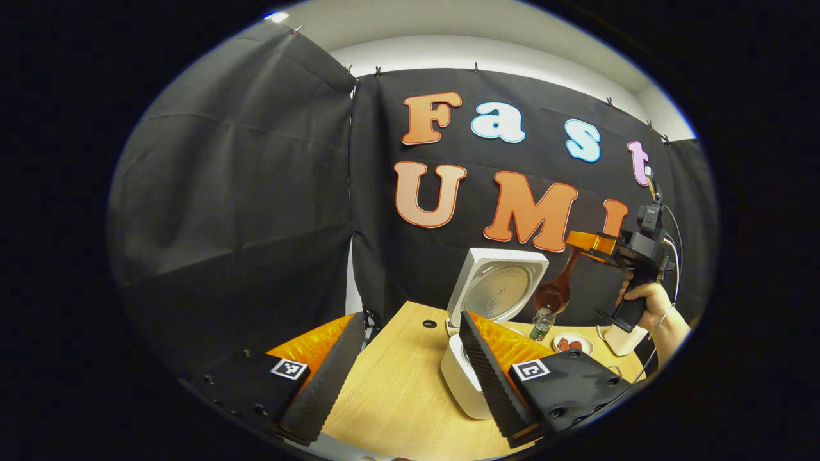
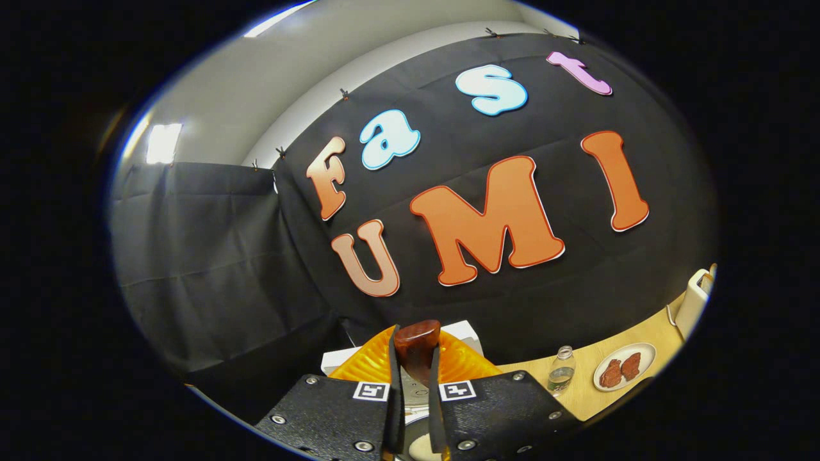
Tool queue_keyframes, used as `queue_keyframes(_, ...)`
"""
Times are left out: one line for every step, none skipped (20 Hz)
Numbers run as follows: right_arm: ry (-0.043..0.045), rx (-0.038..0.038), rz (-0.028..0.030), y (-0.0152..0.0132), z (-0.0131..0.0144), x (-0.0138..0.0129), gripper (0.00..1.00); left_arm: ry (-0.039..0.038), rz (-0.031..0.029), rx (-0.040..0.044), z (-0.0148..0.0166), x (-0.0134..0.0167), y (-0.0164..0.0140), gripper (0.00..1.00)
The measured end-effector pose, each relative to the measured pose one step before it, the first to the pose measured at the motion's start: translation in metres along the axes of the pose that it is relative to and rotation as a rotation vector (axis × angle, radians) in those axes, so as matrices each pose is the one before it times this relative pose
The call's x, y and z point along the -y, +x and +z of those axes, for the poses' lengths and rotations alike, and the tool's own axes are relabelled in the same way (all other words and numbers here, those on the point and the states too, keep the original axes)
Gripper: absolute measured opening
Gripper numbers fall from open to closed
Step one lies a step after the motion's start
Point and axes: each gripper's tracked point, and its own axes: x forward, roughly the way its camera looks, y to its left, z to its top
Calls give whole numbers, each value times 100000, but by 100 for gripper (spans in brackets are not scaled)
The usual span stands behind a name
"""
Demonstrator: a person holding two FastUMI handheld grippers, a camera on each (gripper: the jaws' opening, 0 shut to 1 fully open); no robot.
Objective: Close the left gripper, press the button to open the rice cooker; take a wooden spoon from the chopstick holder with the right hand, scoop a spoonful of rice and pour it into the rice cooker, then put the wooden spoon back into the chopstick holder.
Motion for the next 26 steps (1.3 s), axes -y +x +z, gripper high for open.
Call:
queue_keyframes(-1232, -7, 583, -102, -79, -236, 14, -132, -136, -42, -6, 55, 25, 100)
queue_keyframes(-2471, -474, 547, 133, -190, -229, 14, -79, -78, -185, -103, -68, 71, 100)
queue_keyframes(-3022, -842, 408, 128, -144, -259, 14, 72, -100, -445, -255, -23, 85, 100)
queue_keyframes(-2739, -301, 583, 29, -171, -234, 14, 217, 42, -311, -107, -11, 48, 100)
queue_keyframes(-1983, 94, 846, 58, -69, -370, 14, 268, -30, -253, -73, 30, 148, 100)
queue_keyframes(-1247, 21, 783, -58, -57, -268, 14, 128, -107, -318, -31, -12, -2, 100)
queue_keyframes(-697, -55, 498, -37, -169, -181, 14, -160, -338, -23, 6, 101, -69, 100)
queue_keyframes(-195, -166, 195, -16, -52, -70, 14, -405, -321, 56, 133, -22, -10, 100)
queue_keyframes(244, -321, 70, -75, -189, 99, 19, -444, -226, 221, 94, -5, 81, 100)
queue_keyframes(820, -464, -253, -19, -29, 147, 14, -263, -103, 117, 139, 61, 43, 100)
queue_keyframes(1219, 0, -423, -98, -41, 280, 14, -66, -83, 38, -29, -96, 120, 100)
queue_keyframes(1270, 233, -533, -157, 132, 319, 14, 48, 30, 45, 16, -70, 49, 100)
queue_keyframes(1205, 297, -660, -238, 162, 416, 19, -42, -38, 26, 133, -33, 37, 100)
queue_keyframes(1017, 386, -731, -301, 202, 533, 19, -232, -219, 40, 37, -13, 95, 100)
queue_keyframes(914, 297, -818, -359, 119, 470, 19, -346, -460, -42, -34, 128, 126, 100)
queue_keyframes(850, 575, -1064, -483, 322, 684, 14, -337, -674, -117, 17, 164, 80, 100)
queue_keyframes(714, 604, -1213, -546, 272, 711, 14, -253, -656, -166, -12, 149, 182, 100)
queue_keyframes(572, 457, -1248, -590, 272, 711, 14, -212, -609, -97, -30, 205, 273, 100)
queue_keyframes(351, 367, -1804, -606, 193, 1027, 14, -196, -601, -212, -17, 178, 168, 100)
queue_keyframes(-150, 129, -2307, -581, 169, 1233, 14, -64, -1233, -209, -78, 336, 142, 100)
queue_keyframes(-676, 444, -2463, -696, 243, 1299, 14, 244, -1038, -138, -116, 393, 104, 100)
queue_keyframes(-469, 326, -2635, -656, 181, 1342, 14, 735, -899, -145, -53, 306, 226, 100)
queue_keyframes(60, 210, -2442, -760, 124, 1378, 14, 842, -273, 93, 104, 87, 330, 100)
queue_keyframes(560, 273, -2318, -855, 144, 1371, 14, 192, -564, 161, 233, 124, 447, 100)
queue_keyframes(922, 409, -2621, -830, 413, 1372, 14, -298, -891, 231, 181, 293, 228, 100)
queue_keyframes(915, 320, -2742, -761, 113, 1599, 14, -440, -800, 403, 265, 293, 318, 100)
